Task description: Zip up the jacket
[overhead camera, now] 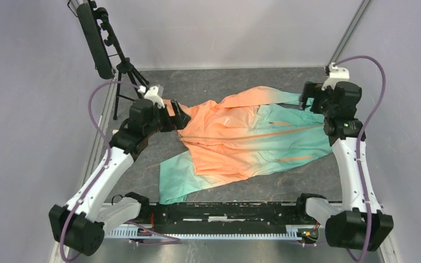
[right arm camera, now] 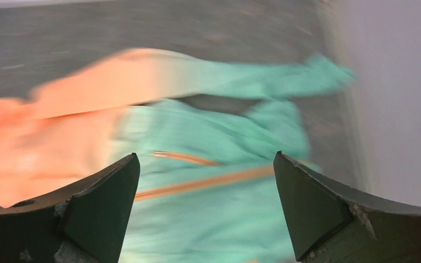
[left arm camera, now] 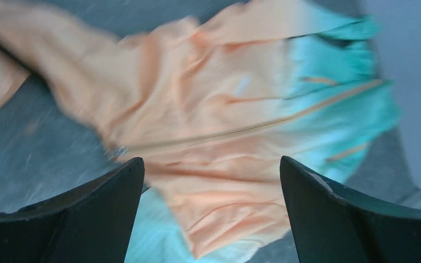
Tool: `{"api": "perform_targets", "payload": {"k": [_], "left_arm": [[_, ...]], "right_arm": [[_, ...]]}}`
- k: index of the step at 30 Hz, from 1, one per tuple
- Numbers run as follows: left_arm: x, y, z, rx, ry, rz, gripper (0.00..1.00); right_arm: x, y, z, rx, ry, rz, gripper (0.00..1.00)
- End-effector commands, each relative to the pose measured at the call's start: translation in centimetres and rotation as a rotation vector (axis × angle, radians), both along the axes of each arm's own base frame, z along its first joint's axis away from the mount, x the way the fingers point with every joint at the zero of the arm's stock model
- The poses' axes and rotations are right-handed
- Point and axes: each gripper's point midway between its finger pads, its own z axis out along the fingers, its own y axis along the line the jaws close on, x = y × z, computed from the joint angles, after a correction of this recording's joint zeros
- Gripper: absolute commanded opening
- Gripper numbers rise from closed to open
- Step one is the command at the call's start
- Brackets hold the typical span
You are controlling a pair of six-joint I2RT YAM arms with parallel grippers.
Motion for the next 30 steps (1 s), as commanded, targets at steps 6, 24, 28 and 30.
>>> {"api": "perform_targets", "payload": {"k": [6,24,28,30], "left_arm": [[-7.9,-4.5,24.6,-0.292,-0.738,-0.384,1.0],[-15.6,4.7,37.5,-0.206,-1.102,-0.076,1.0],[-15.5,4.6,36.9,-0.2,-1.093,-0.079,1.0],[-15.5,4.4,36.8,-0.209,-1.093,-0.091,1.0]], "right_arm": [[-5.8,17.8,15.9,0.343,-0.417,0.811,0.98],[-18.7,5.7,30.8,0.013,-1.108,0.133,0.98],[-17.7,6.9,29.6,0.008,-1.087,0.203,0.98],[-17.5,7.1,29.2,0.022,-1.077,0.216,0.98]]}}
